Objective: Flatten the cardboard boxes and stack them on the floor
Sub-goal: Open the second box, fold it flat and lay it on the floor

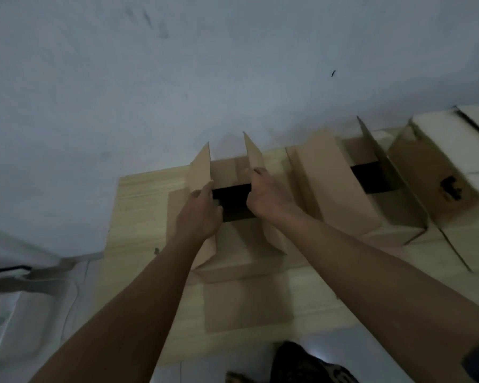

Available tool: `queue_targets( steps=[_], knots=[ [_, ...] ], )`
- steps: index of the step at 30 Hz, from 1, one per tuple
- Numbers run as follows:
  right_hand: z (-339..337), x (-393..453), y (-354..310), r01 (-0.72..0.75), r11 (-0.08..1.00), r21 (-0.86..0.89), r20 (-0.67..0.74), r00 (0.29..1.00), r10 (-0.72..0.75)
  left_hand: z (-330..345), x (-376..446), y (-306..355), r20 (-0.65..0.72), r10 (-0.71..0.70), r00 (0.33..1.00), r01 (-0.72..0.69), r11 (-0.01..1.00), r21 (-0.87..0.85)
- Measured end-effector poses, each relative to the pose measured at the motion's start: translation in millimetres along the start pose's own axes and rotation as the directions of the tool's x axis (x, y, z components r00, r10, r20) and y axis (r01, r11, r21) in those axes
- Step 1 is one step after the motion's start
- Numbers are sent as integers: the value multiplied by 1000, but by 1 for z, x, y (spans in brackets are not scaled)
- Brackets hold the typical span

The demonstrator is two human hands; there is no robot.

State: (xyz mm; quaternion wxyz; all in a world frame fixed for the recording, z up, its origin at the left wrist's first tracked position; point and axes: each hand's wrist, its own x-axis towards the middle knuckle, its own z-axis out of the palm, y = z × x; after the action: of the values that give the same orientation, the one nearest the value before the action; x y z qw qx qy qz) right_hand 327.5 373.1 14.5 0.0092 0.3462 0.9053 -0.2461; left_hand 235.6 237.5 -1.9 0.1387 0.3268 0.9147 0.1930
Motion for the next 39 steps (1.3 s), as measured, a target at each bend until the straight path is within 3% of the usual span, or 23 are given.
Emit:
queue_targets(
  steps=[6,13,16,20,24,29,32,39],
  knots=[
    [-22,13,14,-81,962,-261,-58,996,68,-23,12,-25,-55,-4,998,2,999,-42],
    [-2,36,35,-209,821,-532,-22,972,234,-41,30,-48,-87,-32,996,24,996,-84],
    [15,39,43,-284,854,-436,9,947,320,-41,34,-56,-123,-40,992,35,998,-46],
    [39,47,52,-393,913,-111,95,910,403,-37,36,-72,-136,-103,985,109,993,38],
    [47,55,59,-484,863,142,81,875,477,-22,41,-93,-54,-254,966,259,956,138],
    [42,59,58,-525,824,212,124,851,510,4,60,-113,114,-387,915,354,905,234],
    [44,63,57,-526,823,212,138,850,508,18,79,-110,252,-421,871,399,907,137],
    [47,66,61,-556,783,278,197,831,520,33,93,-114,358,-207,910,310,915,-260]
  ],
)
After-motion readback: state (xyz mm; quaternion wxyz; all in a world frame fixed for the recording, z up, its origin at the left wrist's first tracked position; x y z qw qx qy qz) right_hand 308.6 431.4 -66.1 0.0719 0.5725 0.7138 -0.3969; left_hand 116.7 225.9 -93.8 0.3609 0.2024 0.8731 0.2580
